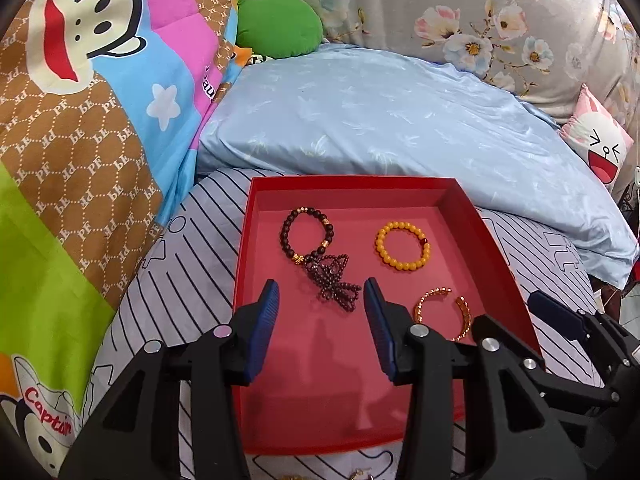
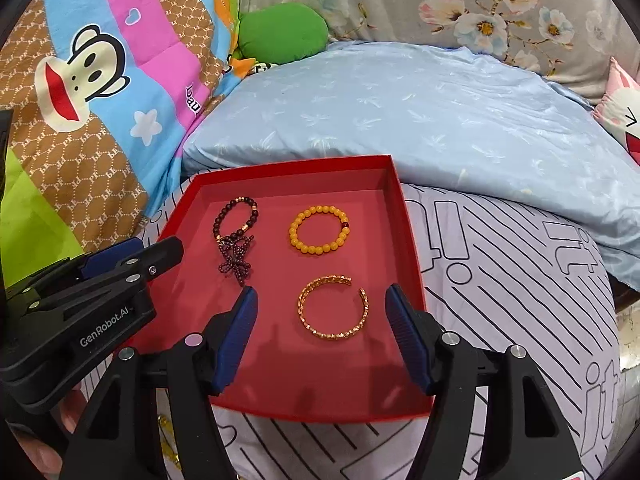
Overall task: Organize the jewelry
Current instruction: 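Withdraw both tools from the red box toward the remaining jewelry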
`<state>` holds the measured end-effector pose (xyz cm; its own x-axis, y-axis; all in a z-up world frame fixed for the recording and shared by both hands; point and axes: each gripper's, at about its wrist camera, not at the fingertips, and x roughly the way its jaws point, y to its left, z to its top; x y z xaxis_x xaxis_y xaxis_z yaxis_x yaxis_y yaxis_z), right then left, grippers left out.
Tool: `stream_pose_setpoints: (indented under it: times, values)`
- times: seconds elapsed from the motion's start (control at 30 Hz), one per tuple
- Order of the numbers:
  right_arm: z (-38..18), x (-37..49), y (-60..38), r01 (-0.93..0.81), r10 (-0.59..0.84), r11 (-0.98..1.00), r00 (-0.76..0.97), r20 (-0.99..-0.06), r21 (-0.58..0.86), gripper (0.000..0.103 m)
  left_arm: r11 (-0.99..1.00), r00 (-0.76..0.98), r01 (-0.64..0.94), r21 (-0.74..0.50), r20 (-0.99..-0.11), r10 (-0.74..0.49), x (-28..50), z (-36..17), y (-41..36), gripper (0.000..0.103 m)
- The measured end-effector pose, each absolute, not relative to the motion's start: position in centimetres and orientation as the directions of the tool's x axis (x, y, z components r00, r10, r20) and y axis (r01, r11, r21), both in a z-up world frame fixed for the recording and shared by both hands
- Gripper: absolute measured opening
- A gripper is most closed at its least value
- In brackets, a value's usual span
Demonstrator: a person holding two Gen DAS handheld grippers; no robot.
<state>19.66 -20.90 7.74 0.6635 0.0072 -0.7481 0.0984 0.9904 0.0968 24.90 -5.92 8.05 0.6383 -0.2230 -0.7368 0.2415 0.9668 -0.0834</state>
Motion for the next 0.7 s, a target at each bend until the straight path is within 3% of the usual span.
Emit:
stream_pose_setpoints:
  times: [0.2,0.33,0.7]
  values:
    - [8.4,16.8,-21.4,0.110,0.007,0.988,0.670,-0.742,0.109,0.064,0.967,0.637,0.234,-0.097,-0.736,-0.228,22.7,8.7,-4.8,0.043]
    - [8.3,14.6,-21.7,0.119,0.000,0.987,0.666,-0.746,0.106,0.064,0.969,0.643,0.222,-0.111,-0.730,-0.231,20.6,8.8,-3.6,0.051]
    - [6.3,8.2,-21.5,0.146,-0.019,0.985,0.634,-0.773,0.095,0.064,0.970,0.613,0.201,-0.135,-0.755,-0.233,15.0,7.0,-0.7,0.051]
